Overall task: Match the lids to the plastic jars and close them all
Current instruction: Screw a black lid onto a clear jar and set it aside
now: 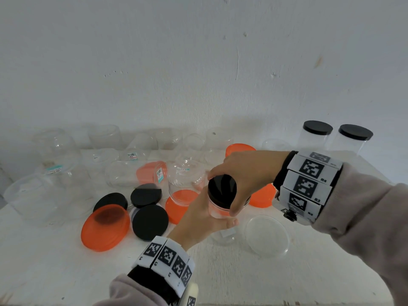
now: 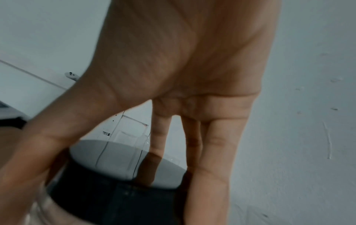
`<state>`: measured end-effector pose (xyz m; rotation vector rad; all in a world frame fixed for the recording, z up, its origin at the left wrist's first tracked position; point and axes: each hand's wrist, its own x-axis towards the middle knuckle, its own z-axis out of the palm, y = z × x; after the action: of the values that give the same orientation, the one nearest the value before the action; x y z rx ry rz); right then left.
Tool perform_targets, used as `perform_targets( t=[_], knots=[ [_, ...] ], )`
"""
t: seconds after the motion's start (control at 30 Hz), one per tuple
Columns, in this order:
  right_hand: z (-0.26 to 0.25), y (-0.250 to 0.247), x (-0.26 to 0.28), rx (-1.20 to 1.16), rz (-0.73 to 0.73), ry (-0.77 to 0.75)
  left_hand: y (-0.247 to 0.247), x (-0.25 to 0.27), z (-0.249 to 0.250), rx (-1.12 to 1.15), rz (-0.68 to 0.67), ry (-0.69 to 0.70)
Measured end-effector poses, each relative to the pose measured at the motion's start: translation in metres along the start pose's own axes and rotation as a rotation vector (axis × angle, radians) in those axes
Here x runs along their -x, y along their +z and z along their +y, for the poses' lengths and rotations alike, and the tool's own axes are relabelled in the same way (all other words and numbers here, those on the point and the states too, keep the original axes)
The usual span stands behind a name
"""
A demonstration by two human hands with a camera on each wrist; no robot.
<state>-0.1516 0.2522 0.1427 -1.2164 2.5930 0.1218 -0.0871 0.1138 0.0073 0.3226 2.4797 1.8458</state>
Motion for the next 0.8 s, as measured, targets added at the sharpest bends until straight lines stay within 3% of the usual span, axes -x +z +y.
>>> perform_targets(
  t=[0.23, 0.43, 0.8],
  knots=[
    [0.0012, 0.0048, 0.0000, -0.005, 0.043, 0.001, 0.0046, 0.0028, 0.0006, 0.012, 0.064, 0.030],
    [0.0045, 0.0067, 0.0021, -0.021, -0.043, 0.004, 0.0060, 0.0044, -0.0001, 0.024, 0.068, 0.053],
    [0.0045, 0.0088, 0.0019, 0.017, 0.097, -0.076, 0.0096, 0.0047, -0.0020, -0.015, 0.127, 0.038]
  ],
)
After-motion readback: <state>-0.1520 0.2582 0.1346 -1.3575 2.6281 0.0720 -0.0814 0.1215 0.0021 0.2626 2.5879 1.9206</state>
